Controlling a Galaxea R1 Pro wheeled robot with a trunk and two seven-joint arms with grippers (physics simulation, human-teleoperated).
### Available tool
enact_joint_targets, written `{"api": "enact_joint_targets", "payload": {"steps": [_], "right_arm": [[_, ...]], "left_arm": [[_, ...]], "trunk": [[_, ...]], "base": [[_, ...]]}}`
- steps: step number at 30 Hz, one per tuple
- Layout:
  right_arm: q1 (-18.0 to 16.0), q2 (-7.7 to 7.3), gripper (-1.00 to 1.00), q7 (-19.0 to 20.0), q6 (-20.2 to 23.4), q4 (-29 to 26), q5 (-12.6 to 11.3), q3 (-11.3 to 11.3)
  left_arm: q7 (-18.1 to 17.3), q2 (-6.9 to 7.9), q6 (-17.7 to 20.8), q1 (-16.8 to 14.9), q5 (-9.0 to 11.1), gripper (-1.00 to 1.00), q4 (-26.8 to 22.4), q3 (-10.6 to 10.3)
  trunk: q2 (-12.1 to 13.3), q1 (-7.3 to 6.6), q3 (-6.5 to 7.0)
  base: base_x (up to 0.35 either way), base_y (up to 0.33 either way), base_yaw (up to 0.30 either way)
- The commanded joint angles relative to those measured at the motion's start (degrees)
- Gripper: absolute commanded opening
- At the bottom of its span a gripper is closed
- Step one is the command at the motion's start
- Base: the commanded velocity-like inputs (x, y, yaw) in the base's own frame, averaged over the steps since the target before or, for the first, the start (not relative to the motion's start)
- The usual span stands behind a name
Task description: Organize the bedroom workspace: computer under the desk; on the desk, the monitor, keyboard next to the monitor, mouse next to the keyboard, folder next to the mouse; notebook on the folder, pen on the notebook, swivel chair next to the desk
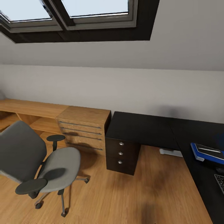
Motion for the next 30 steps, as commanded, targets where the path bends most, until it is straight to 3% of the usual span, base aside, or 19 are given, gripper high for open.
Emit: {"api": "enact_joint_targets", "payload": {"steps": [1,10,11,17,20,24,30], "right_arm": [[0.0,-0.02,1.00,-0.3,-0.2,0.2,-0.4,0.5],[0.0,-0.21,1.00,-0.3,-0.1,0.5,-0.2,0.3],[-0.2,-0.90,1.00,-0.3,-0.2,0.4,-0.2,0.3],[-1.5,-3.42,1.00,-0.3,-0.2,0.6,-0.3,0.2],[-1.7,-4.12,1.00,-0.3,-0.2,0.9,-0.7,0.1],[-1.8,-4.03,1.00,-0.3,-0.4,1.1,-1.1,0.1],[-1.8,-3.98,1.00,-0.3,-0.1,1.5,-1.0,0.2]], "left_arm": [[0.4,0.02,-2.7,-0.1,0.6,1.00,0.6,-0.5],[0.3,0.11,-15.1,-0.1,0.3,1.00,3.1,-0.5],[0.4,0.30,-17.8,0.0,0.3,1.00,1.7,-0.4],[0.5,0.49,-18.1,-0.8,1.3,1.00,0.7,-0.1],[0.5,0.48,-18.4,-0.9,1.3,1.00,3.0,0.1],[0.4,0.50,-19.1,-0.9,1.2,1.00,6.5,0.0],[0.3,0.39,-19.2,-1.0,0.7,1.00,7.4,-0.3]], "trunk": [[-0.1,0.03,-0.11],[-0.1,0.03,-0.13],[-0.1,0.03,-0.15],[-0.1,0.03,-0.33],[-0.1,0.03,-0.36],[-0.1,0.03,-0.40],[-0.1,0.03,-0.55]], "base": [[0.000,-0.102,0.276],[0.000,-0.056,0.277],[0.000,-0.003,0.275],[0.000,-0.001,0.266],[0.000,0.000,0.274],[0.000,0.000,0.282],[0.000,0.000,0.282]]}}
